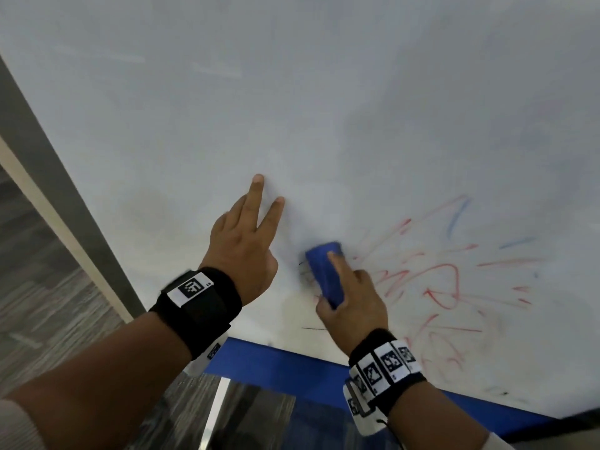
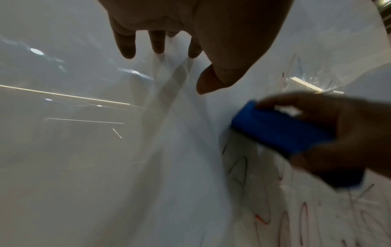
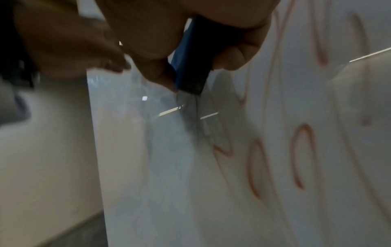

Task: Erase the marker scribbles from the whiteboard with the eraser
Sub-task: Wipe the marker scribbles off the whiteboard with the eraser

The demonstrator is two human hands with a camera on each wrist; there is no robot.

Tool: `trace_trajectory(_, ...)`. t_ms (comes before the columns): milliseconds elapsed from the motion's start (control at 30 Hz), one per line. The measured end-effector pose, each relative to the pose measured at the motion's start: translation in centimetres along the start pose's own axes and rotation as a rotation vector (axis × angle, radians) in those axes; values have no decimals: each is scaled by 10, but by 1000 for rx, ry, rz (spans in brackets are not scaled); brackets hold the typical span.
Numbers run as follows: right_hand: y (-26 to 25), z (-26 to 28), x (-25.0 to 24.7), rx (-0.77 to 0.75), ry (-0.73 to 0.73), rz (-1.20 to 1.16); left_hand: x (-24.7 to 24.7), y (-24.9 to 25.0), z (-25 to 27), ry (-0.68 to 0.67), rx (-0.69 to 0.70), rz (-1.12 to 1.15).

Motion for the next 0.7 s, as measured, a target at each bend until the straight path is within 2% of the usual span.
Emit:
trace_trajectory(67,4,-3,-20,61,181,-151,1,0,1,10,7,8)
trace_trajectory(100,5,-3,-20,85,220,-187,2,0,1,11,10,15)
trace_trajectory(133,3,-2,-13,94,198,-177,3,0,2,10,12,21)
trace_trajectory(167,-1,0,1,73,122,-124,3,-1,2,11,13,27)
trace_trajectory(267,-1,20,63,-41,-225,161,3,-2,2,11,26,39)
trace_trajectory(333,3,24,70,-13,-283,165,2,-3,3,13,41,42)
trace_trajectory(400,-6,16,51,16,-167,80,1,-5,3,20,53,50)
trace_trajectory(500,-19,-4,1,32,198,-109,1,-6,4,18,54,55)
trace_trajectory(533,-20,-8,-6,27,260,-143,1,-7,4,19,52,53)
trace_trajectory(567,-22,-10,-5,16,256,-144,2,-6,4,19,53,53)
trace_trajectory(600,-23,-9,5,-8,191,-104,2,-6,4,21,56,56)
trace_trajectory(700,-10,13,67,-121,-152,145,3,-7,4,27,79,64)
Point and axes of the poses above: each hand's wrist, its own z-axis away from the middle knuckle, its own x-axis out of the palm, y = z × x, the point moved 9 cm from there along -z, towards the middle knuckle, and after that the axes turned 14 degrees about z, right-handed, at the moved point
